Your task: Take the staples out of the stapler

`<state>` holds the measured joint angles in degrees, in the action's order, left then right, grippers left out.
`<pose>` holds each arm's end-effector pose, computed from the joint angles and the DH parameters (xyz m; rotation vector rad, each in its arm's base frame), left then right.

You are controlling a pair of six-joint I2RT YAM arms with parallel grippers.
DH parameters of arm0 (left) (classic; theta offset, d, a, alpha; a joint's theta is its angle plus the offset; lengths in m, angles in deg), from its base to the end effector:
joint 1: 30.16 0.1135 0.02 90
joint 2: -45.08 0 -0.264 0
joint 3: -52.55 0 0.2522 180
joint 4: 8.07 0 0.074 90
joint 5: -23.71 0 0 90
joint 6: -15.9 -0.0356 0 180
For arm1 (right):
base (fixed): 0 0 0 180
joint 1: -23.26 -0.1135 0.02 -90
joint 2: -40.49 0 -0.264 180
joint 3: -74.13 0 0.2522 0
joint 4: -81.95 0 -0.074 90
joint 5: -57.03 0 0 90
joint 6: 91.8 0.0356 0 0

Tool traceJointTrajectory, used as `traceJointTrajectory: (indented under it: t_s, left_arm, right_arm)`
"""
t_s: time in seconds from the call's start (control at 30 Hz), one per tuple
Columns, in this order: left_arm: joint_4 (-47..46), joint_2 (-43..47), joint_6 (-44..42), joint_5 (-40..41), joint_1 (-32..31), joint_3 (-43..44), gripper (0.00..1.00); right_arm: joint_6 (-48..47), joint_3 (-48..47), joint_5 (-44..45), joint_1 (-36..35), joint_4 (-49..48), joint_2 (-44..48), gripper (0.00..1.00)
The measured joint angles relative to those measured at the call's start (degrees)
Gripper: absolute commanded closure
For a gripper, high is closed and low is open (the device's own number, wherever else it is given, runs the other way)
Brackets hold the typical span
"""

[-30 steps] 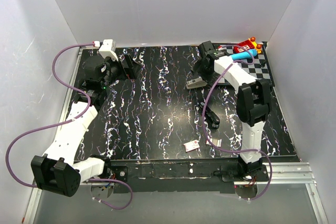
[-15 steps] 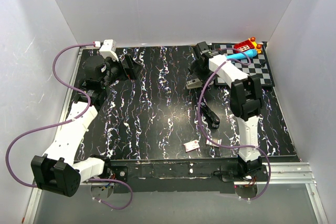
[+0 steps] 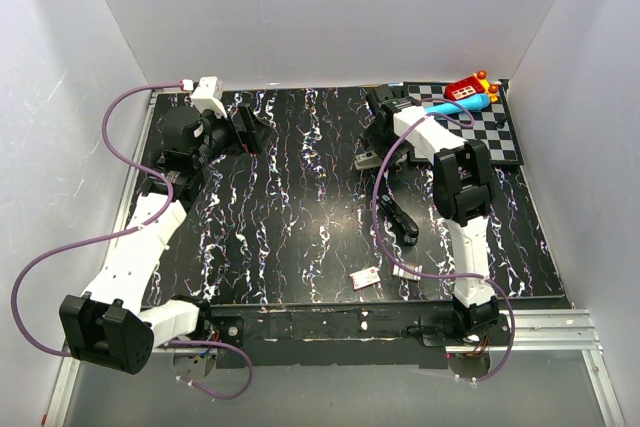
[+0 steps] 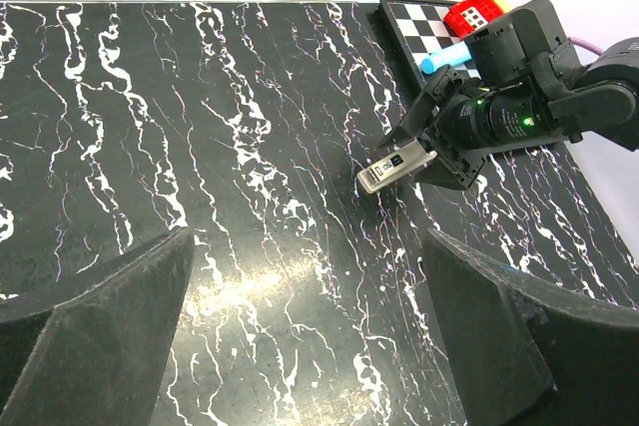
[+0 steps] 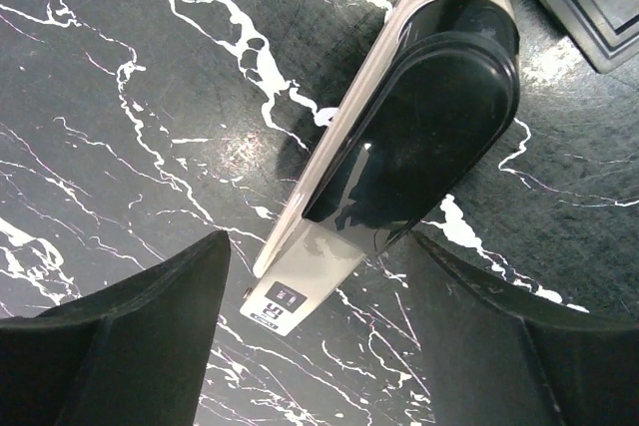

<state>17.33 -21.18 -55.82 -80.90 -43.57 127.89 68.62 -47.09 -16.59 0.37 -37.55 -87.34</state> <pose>0.2575 -0.0706 0.3645 0.1007 1.8895 -0.6176 0.4410 0.1753 0.1933 1.1429 2.4033 0.1289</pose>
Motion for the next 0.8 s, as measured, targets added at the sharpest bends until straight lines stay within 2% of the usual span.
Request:
traceJointTrajectory:
  t_s: [0.33,0.57,0.73,0.8]
  left_arm:
    - [0.0,-0.1,0.3,-0.3,0.0,0.0,0.02]
    - [0.0,-0.1,0.4,-0.7,0.0,0.0,0.02]
    - [0.0,-0.1,0.4,-0.9,0.0,0.0,0.02]
    - [0.0,-0.1,0.5,-0.9,0.0,0.0,0.02]
  right_arm:
    - [-0.1,0.4,0.0,0.0,-0.6,-0.2,0.50]
    - [-0.1,0.7,-0.3,0.0,-2.1,-0.2,0.73]
    - [-0.5,0.8,-0.4,-0.1,-2.3,-0.1,0.97]
    - [-0.8,0.9,-0.4,-0.2,-2.4,0.0,0.99]
